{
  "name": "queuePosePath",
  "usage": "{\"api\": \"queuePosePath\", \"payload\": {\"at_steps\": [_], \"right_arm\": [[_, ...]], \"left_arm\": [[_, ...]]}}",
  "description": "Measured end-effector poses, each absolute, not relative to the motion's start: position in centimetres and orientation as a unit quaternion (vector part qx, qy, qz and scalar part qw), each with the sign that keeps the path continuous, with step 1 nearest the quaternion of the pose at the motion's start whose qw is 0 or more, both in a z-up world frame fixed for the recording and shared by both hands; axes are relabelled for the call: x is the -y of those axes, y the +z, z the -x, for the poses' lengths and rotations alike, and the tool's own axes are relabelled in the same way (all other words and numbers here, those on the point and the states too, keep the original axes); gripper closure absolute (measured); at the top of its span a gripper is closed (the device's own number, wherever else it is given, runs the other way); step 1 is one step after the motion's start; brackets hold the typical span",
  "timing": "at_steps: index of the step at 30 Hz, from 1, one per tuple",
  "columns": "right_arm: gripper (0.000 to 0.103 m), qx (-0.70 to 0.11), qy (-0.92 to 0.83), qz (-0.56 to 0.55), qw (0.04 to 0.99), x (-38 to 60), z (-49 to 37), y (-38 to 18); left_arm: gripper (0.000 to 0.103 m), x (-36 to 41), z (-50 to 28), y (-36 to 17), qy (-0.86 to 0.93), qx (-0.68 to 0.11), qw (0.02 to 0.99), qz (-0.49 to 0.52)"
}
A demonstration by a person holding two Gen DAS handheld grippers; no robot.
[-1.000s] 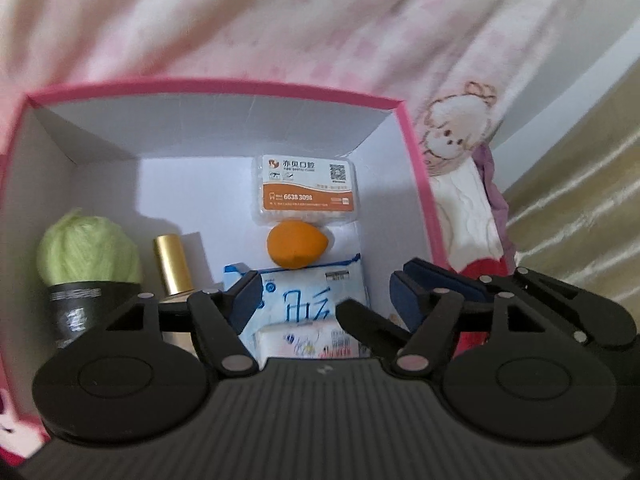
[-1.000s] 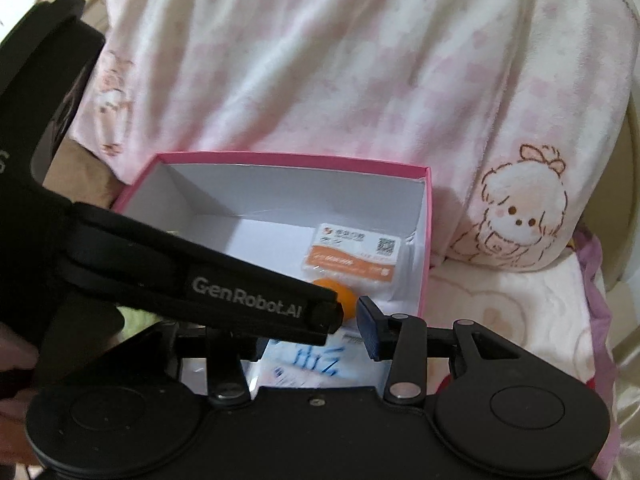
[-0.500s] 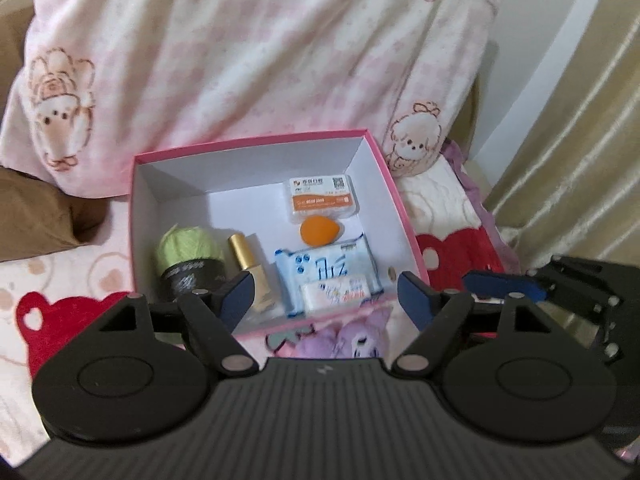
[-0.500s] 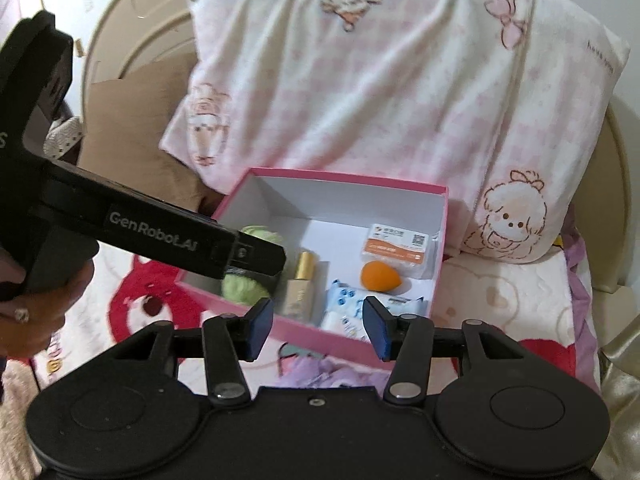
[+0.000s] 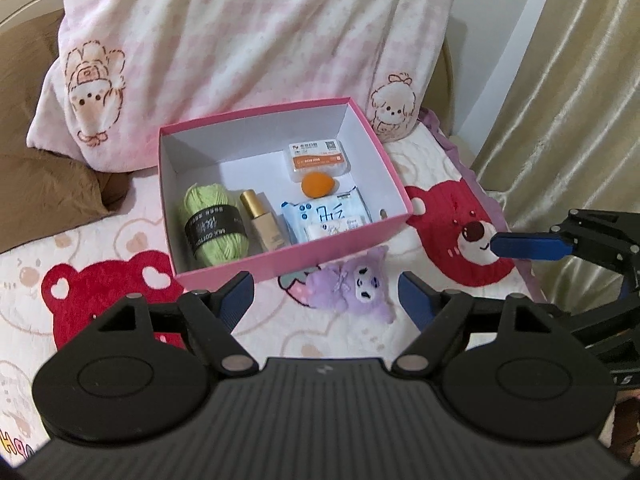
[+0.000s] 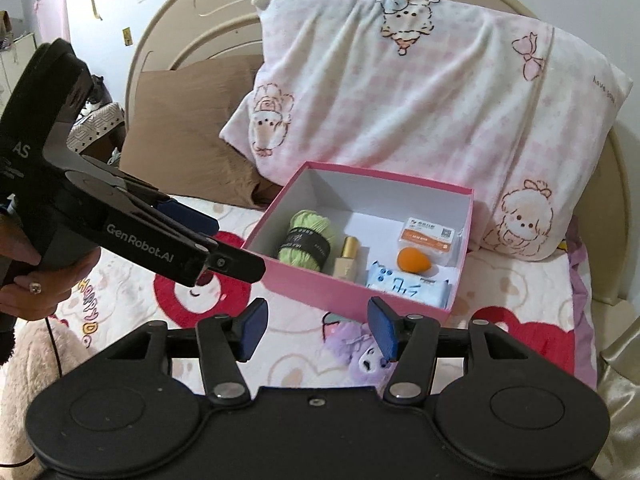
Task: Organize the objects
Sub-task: 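Withdraw the left tool and move it to the purple plush toy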
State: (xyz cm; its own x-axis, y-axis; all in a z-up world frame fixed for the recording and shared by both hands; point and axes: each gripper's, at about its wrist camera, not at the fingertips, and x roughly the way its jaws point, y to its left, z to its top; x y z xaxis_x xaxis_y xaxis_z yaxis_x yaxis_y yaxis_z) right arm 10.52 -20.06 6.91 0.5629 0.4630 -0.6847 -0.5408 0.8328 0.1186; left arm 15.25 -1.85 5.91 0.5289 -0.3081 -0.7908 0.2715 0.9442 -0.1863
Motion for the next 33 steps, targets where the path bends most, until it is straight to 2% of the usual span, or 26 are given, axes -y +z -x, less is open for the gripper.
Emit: {"api": "queuePosePath", "payload": {"at_steps": [12, 23, 33], "right_arm": [[0.034, -0.391, 0.271, 0.023, 0.879, 20.8, -9.9, 2.2], [0.028, -0.413, 0.262, 0.031, 0.872, 20.2, -12.2, -2.9], [0.014, -0.432, 0.237, 0.051, 0.868, 19.4, -15.7, -6.9]], "left_arm": [[0.024, 1.1, -13.6, 1.1, -0.179, -0.456, 0.871, 0.041], [0.024, 1.7, -15.3, -3.2, -0.196, -0.417, 0.885, 0.066], [0.026, 2.3, -17.7, -8.9, -0.204, -0.43, 0.864, 0.164]]}}
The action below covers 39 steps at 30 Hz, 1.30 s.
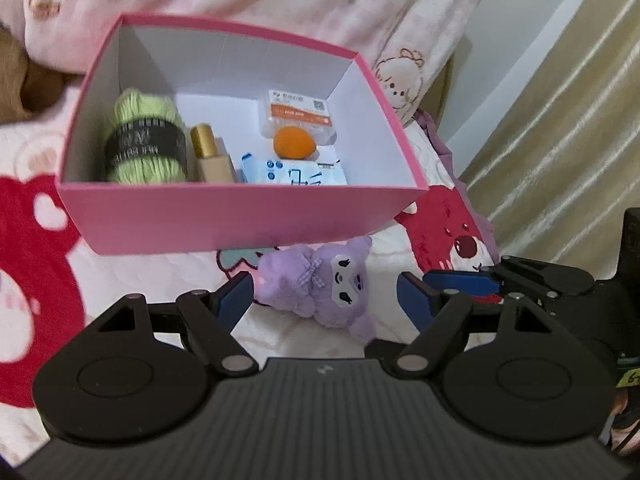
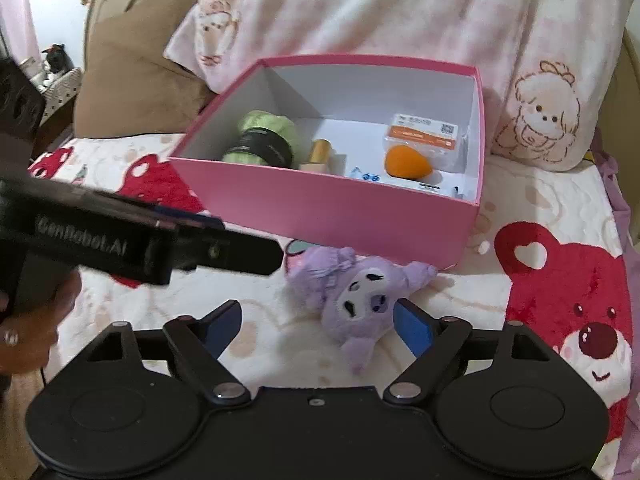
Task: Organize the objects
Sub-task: 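Withdraw the left tool and move it to the purple plush toy, then close the left tool on the purple plush toy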
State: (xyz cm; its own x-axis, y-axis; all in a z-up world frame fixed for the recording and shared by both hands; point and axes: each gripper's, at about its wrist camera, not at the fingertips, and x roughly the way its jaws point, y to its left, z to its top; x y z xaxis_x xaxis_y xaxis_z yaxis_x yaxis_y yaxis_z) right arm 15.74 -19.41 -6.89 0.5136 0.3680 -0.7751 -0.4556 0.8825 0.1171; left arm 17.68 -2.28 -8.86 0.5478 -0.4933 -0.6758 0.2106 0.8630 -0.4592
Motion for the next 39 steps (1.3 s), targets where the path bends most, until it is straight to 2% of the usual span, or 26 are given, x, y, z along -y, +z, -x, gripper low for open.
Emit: {"api": "queuePosePath", "payload": {"at_steps": [6, 11, 27, 39], "right_arm": [[0.014, -0.416, 0.211, 0.014, 0.884, 20.2, -16.2, -9.9], [0.014, -0.41, 0.198, 0.031, 0.89, 20.0, -16.4, -11.7], [0.014, -0.406, 0.209, 0.071, 0.887, 18.4, -17.3, -14.3], [0.012, -0.418, 0.299, 0.031, 0.857, 17.9, -15.7, -13.3]], "left_arm": [[0.027, 2.3, -18.0, -11.8, -0.198, -0.416, 0.872, 0.166], [0.032, 3.0, -18.6, -13.7, -0.184, -0.409, 0.882, 0.145], [0.058, 3.6, -19.9, -16.8, -0.214, -0.411, 0.87, 0.166], [0.06, 2.3, -16.8, -15.5, -0.214, -0.463, 0.843, 0.17]]}}
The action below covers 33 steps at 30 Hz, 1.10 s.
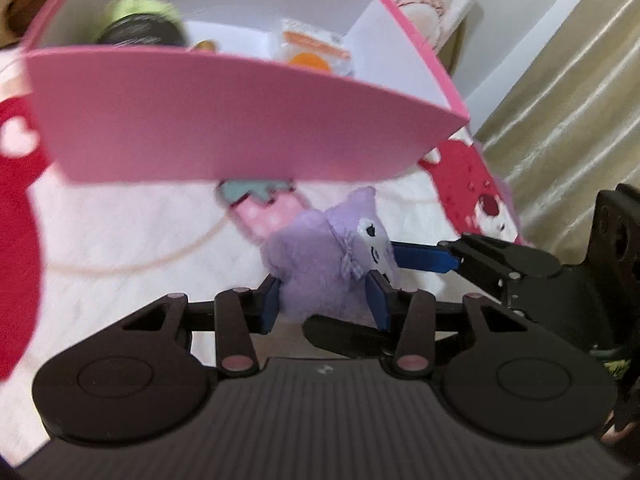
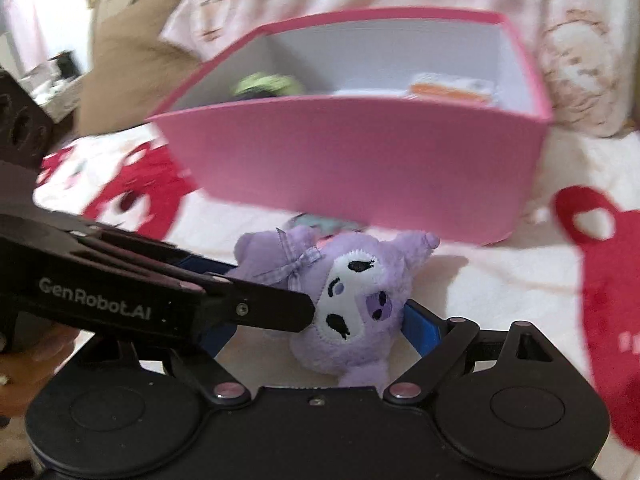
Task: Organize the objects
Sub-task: 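Close the left tool on the purple plush toy, then lift the plush toy with the left tool and carry it into the box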
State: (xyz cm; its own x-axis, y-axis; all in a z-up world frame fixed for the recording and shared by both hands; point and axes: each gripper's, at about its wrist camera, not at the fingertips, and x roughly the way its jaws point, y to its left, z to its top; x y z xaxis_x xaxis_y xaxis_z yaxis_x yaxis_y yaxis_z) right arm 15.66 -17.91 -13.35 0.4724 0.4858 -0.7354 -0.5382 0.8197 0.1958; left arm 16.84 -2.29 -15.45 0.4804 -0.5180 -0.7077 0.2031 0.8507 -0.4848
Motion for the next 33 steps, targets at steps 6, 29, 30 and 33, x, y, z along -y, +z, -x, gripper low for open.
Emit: {"api": "queuePosePath", "payload": {"at_steps": [6, 29, 30, 33], "right_arm": [[0.013, -0.421, 0.303, 0.053, 0.853, 16.5, -14.5, -13.5], [0.052, -0.46, 0.229, -0.002, 0.858, 17.6, -14.7, -14.2], [0.053, -0.457, 0.226, 0.0, 0.86, 17.5, -14.5, -14.0], [0.053, -0.451, 0.216, 0.004, 0.866, 17.3, -13.6, -13.5]], "left_arm": [[0.054, 0.9, -15.6, -15.6, -0.16, -0.485, 0.847, 0.151], [0.063, -0.5, -16.4, -18.2, -0.147, -0.48, 0.823, 0.266], [0.064, -0.5, -16.3, -18.0, -0.147, -0.479, 0.823, 0.269], [0.064, -0.5, -15.7, -17.4, -0.149, -0.476, 0.825, 0.265]]}}
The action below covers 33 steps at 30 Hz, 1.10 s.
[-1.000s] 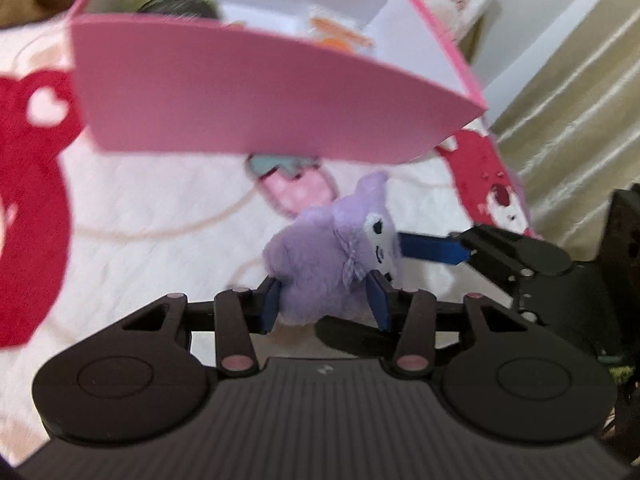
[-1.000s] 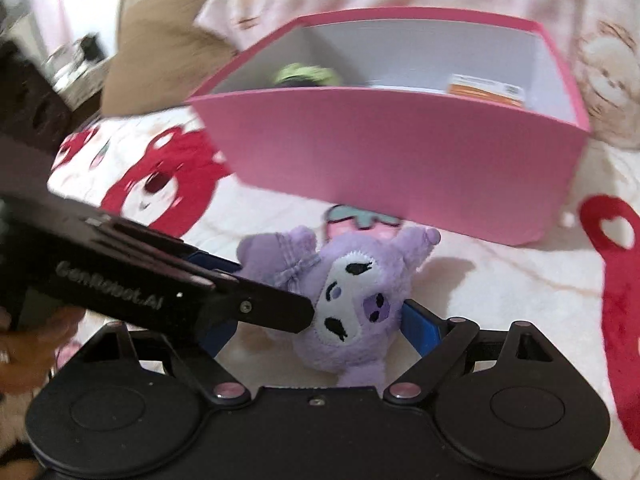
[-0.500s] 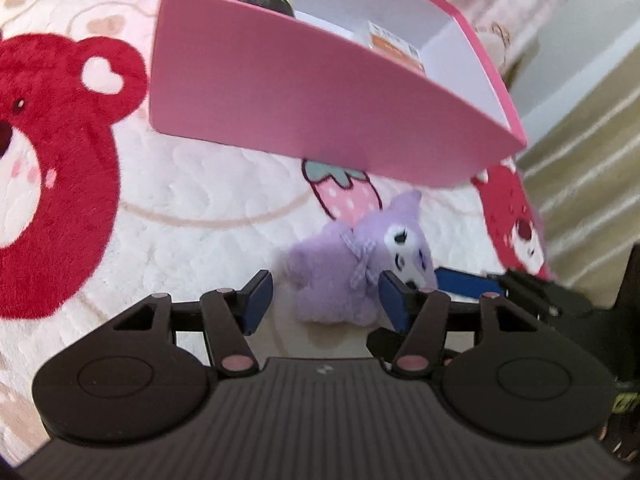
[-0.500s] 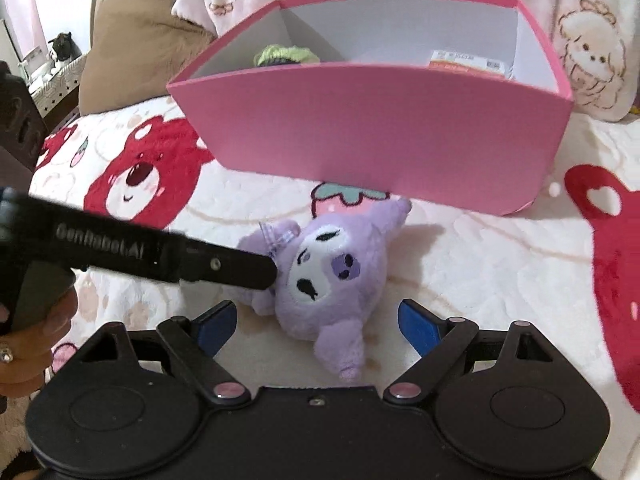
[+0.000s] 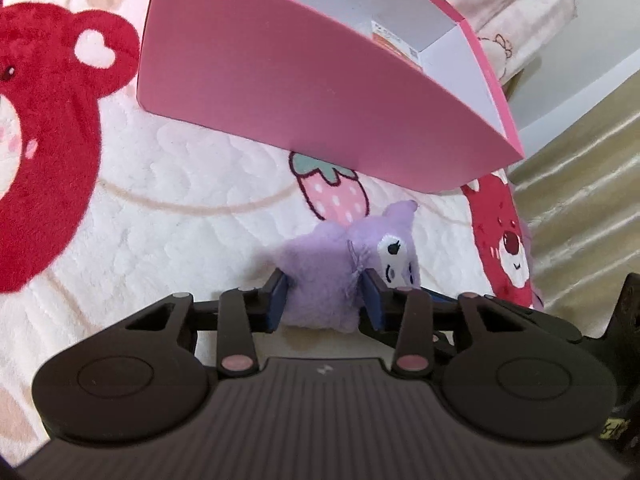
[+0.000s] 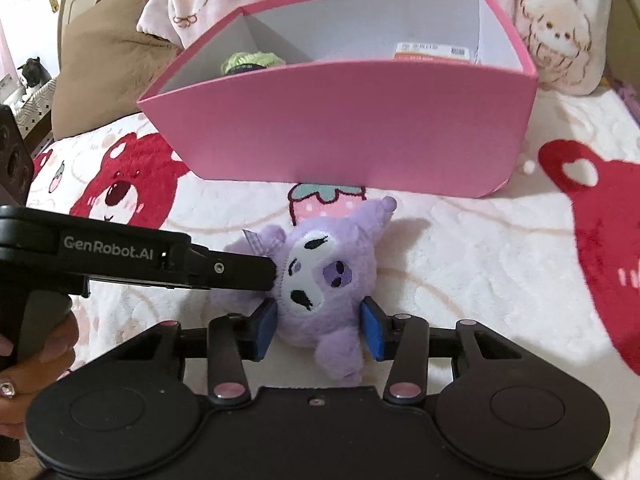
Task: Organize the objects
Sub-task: 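Lift the plush toy with the left tool and carry it into the box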
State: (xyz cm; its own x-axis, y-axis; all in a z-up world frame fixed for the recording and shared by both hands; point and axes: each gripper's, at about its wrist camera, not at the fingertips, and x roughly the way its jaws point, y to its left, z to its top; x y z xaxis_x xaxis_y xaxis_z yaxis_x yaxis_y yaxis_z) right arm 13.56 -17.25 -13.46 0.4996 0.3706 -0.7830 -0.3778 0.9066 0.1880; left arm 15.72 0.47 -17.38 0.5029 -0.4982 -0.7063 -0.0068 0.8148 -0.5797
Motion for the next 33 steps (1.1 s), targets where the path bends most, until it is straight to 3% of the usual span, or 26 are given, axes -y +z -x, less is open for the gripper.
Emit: {"api": "queuePosePath", "payload": {"at_steps": [16, 33], "right_arm": [[0.053, -0.432, 0.214, -0.028, 0.876, 17.9, -7.4, -8.2], [0.05, -0.397, 0.23, 0.01, 0.888, 17.0, -5.6, -2.1]], "left_arm": [[0.065, 0.9, -10.2, -9.5, -0.172, -0.478, 0.847, 0.158], [0.065, -0.2, -7.7, -3.7, -0.166, -0.434, 0.866, 0.185]]}}
